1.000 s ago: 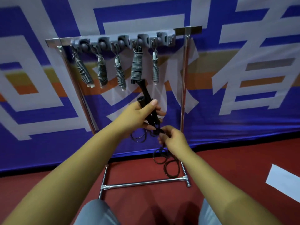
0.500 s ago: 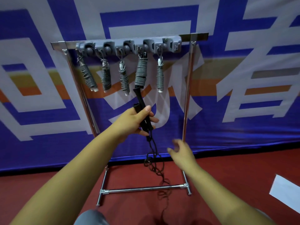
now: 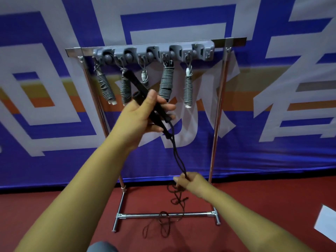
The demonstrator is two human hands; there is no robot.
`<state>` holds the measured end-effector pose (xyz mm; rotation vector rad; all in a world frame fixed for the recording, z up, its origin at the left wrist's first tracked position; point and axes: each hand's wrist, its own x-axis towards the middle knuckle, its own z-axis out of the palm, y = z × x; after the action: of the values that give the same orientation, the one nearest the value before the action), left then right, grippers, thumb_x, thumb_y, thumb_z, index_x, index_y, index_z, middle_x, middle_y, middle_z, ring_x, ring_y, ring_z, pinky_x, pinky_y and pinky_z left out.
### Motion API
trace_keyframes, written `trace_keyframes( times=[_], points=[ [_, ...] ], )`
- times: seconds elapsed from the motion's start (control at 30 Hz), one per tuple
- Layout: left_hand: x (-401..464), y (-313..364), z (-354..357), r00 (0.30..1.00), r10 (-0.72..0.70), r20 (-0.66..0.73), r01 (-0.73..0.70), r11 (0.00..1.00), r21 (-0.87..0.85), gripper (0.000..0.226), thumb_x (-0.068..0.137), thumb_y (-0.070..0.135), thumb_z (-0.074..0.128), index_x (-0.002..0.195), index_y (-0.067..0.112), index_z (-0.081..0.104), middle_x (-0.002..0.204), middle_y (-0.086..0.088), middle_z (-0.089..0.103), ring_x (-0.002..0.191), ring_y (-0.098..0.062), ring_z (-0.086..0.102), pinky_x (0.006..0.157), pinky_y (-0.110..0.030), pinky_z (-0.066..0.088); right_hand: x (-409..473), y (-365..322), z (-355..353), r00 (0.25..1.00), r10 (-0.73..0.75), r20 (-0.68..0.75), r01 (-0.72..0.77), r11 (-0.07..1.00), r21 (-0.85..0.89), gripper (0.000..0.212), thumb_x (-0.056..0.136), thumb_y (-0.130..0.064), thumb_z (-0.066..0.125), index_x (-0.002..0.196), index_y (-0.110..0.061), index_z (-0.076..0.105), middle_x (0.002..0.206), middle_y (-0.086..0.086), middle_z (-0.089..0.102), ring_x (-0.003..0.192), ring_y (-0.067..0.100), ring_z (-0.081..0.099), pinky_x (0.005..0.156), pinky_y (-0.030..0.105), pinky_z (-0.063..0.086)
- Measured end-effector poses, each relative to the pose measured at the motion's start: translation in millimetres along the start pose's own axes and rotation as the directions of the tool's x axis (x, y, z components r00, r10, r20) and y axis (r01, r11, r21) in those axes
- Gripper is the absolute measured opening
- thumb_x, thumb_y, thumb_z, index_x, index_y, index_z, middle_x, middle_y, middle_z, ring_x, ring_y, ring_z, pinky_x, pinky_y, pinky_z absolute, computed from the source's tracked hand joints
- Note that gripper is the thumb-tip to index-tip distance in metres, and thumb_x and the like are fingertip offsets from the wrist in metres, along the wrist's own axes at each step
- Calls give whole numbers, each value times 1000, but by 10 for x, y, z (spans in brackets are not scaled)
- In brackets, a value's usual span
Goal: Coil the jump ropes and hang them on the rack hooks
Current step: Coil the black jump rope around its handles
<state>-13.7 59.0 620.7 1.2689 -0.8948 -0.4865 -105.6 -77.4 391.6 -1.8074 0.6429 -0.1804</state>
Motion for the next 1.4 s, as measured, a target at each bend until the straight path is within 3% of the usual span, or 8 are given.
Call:
trace_keyframes(
  times=[0.23, 0.43, 0.63, 0.83, 0.93, 1.13, 1.27, 1.4],
  points=[
    [213, 390, -165, 991, 108, -84, -110, 994, -17, 32, 98, 45, 38, 97, 17, 55, 94, -2, 74, 92, -22, 71, 69, -36, 54, -65, 570, 86, 985, 160, 62, -119, 897, -427, 37, 92, -25, 62, 58, -26, 47, 62, -11, 50, 66, 9, 49, 59, 12, 38],
    [224, 34, -31, 999, 26, -32, -19, 977, 211, 24, 99, 34, 43, 94, 17, 60, 96, -1, 73, 92, -19, 70, 61, -28, 55, -133, -310, -95, 925, 287, 248, -317, 944, 91, 37, 99, -42, 44, 87, -13, 64, 81, 3, 70, 69, 10, 67, 80, 32, 53],
    [126, -201, 123, 987, -9, 160, -56, 917, 395, 14, 96, 21, 51, 102, 18, 62, 104, -9, 63, 91, -15, 63, 74, -27, 56, -290, -1253, -411, 869, 1, 494, -395, 602, 694, 82, 88, -71, 28, 100, -3, 72, 110, 20, 68, 102, 32, 67, 84, 51, 52],
    [65, -564, 106, 810, 244, 533, -582, 222, 782, 50, 75, 15, 67, 123, 27, 61, 144, -8, 43, 115, -28, 44, 89, -41, 39, -316, -1506, -507, 932, -55, 358, -282, 507, 815, 25, 81, -30, 51, 97, -18, 66, 95, 6, 67, 90, 24, 64, 75, 39, 52],
    [31, -693, 85, 756, 275, 594, -631, 61, 774, 72, 68, 17, 72, 134, 33, 48, 148, -10, 38, 117, -26, 35, 86, -39, 30, -321, -1481, -568, 919, -74, 387, -337, 366, 868, 26, 88, -23, 50, 91, -7, 70, 87, 8, 70, 82, 24, 69, 69, 37, 58],
    [126, -698, -70, 927, -50, 373, -190, 793, 579, 119, 71, 26, 84, 140, 51, -10, 148, 26, 10, 136, 2, 22, 105, -18, 34, -346, -1516, -667, 932, 1, 363, -289, 605, 742, 19, 97, -17, 46, 85, -6, 55, 61, 2, 53, 50, 12, 54, 52, 28, 54],
    [182, -803, -141, 817, -300, 492, 18, 867, 498, 114, 65, 25, 83, 136, 64, 4, 140, 43, 21, 138, 8, 23, 114, -34, 31, -473, -1584, -728, 888, -44, 457, -232, 816, 530, 12, 97, -10, 46, 90, -5, 55, 67, 4, 53, 60, 15, 53, 70, 46, 59],
    [235, -916, -26, 884, -178, 432, -52, 882, 469, 91, 75, 13, 71, 139, 53, 22, 141, 33, 34, 132, 8, 35, 111, -32, 35, -519, -1601, -781, 871, -79, 484, -148, 899, 413, 12, 98, -9, 43, 92, -7, 54, 65, 1, 52, 56, 10, 48, 54, 24, 46]
  ],
)
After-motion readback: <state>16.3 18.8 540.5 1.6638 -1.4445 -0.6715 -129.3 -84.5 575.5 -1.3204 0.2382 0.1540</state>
